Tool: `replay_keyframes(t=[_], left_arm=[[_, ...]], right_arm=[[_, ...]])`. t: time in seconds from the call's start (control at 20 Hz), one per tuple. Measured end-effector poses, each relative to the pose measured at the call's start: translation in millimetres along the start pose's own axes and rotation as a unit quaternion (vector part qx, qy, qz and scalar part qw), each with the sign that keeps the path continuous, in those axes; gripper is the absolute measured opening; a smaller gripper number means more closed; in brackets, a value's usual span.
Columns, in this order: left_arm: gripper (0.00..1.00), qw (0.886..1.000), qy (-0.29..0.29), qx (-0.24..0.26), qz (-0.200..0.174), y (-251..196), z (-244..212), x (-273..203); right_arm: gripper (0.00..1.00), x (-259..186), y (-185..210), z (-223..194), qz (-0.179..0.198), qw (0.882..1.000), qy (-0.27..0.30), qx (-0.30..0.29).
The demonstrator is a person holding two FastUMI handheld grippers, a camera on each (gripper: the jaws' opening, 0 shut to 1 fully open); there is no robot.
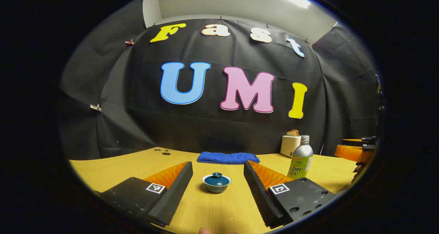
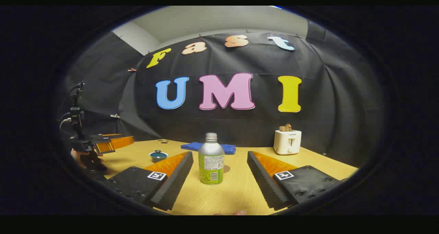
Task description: Open the teacup lid with one hand, grasp the water bottle and pour water into the teacup with the other hand; after pouring, place the water bottle on the coaster and then close the teacup lid.
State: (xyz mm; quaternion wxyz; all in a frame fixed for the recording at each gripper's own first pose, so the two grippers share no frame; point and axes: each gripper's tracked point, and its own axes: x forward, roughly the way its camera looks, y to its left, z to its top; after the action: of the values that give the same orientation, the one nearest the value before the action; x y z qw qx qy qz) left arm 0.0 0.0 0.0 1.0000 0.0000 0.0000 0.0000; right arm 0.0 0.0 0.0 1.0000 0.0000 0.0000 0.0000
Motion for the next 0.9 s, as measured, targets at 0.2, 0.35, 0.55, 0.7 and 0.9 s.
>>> replay_keyframes(t=[0.2,0.35,0.55,0.7,0.9], left_arm=[[0.95,1.000,-0.001,0.002,0.004,3.2,3.3,0.0],[0.95,1.000,-0.003,0.003,0.005,2.8,3.6,-1.8],[0.95,1.000,0.004,0.004,-0.001,-1.9,-0.3,-1.3],[0.95,1.000,0.006,0.000,-0.005,-3.8,-1.4,-1.4],[0.95,1.000,0.011,0.001,-0.006,-3.9,-2.5,1.2]], right_arm=[[0.98,-0.1,-1.0,-3.2,0.000,1.000,0.002,-0.001],[0.98,0.4,-5.8,-6.4,-0.002,1.000,0.007,0.008],[0.98,0.7,-5.6,-8.1,-0.002,1.000,0.009,0.007],[0.98,2.3,-6.3,-11.0,-0.003,1.000,0.013,0.005],[0.98,4.1,-5.3,-13.0,-0.002,1.000,0.018,0.006]])
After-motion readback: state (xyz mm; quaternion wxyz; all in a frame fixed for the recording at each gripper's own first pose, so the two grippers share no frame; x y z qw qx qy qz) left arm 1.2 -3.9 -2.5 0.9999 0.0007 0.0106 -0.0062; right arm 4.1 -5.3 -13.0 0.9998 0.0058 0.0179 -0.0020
